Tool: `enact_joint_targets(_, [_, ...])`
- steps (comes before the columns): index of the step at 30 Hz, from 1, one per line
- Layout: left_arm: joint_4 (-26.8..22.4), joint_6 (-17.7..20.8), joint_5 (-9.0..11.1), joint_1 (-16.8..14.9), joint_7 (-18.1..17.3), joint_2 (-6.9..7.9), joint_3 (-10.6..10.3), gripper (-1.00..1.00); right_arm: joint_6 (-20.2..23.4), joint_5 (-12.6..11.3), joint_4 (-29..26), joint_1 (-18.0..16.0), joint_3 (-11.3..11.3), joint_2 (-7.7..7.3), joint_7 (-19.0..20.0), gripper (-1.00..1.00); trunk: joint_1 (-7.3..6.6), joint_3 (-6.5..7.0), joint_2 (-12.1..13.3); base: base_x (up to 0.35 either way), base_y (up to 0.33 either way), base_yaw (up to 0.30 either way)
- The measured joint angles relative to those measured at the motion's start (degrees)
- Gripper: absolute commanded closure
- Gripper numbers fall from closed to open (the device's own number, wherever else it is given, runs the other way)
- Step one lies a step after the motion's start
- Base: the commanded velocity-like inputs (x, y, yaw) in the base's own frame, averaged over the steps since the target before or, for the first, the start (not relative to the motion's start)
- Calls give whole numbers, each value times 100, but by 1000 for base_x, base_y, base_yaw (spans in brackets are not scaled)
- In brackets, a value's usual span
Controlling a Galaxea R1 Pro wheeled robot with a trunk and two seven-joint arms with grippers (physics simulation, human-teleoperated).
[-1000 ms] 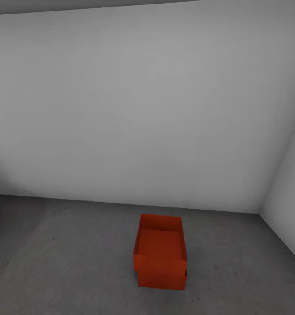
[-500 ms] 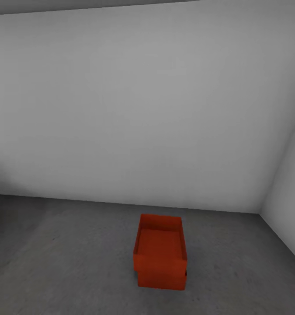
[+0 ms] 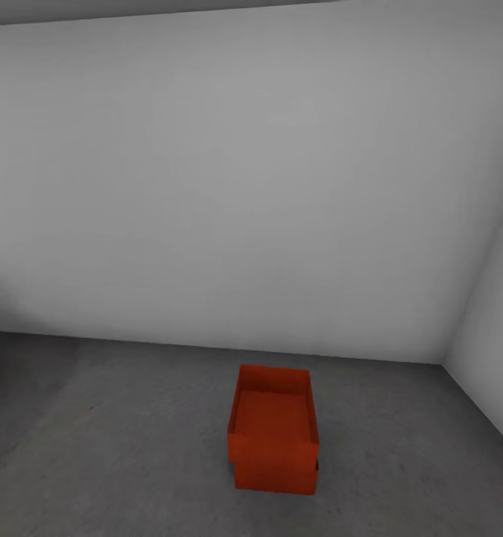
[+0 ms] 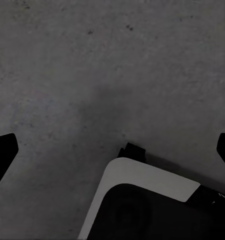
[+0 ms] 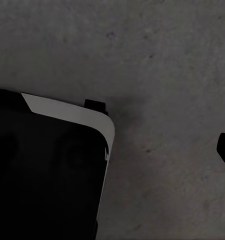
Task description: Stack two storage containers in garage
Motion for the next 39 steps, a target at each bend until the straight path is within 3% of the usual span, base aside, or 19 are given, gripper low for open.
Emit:
enact_joint_targets(6, [103, 35, 27, 28, -94, -61, -8, -100, -23, -22, 5, 0, -5, 34, 3, -100, 0, 28, 0, 0, 0, 0])
enact_joint_targets(7, [113, 47, 23, 95, -296, -65, -12, -100, -25, -24, 6, 0, -5, 35, 3, -100, 0, 36, 0, 0, 0, 0])
enact_joint_targets(8, [120, 54, -5, 196, -1070, -68, -32, -100, -33, -33, 6, 0, -5, 35, 4, -100, 0, 45, 0, 0, 0, 0])
enact_joint_targets(11, [118, 59, -29, 219, -1324, -58, -35, -100, -35, -35, 6, 0, -6, 35, 4, -100, 0, 72, 0, 0, 0, 0])
enact_joint_targets(39, [25, -4, -67, 230, -1420, -10, -44, -100, 8, -45, -2, 0, -15, 8, -6, -100, 0, 123, 0, 0, 0, 0])
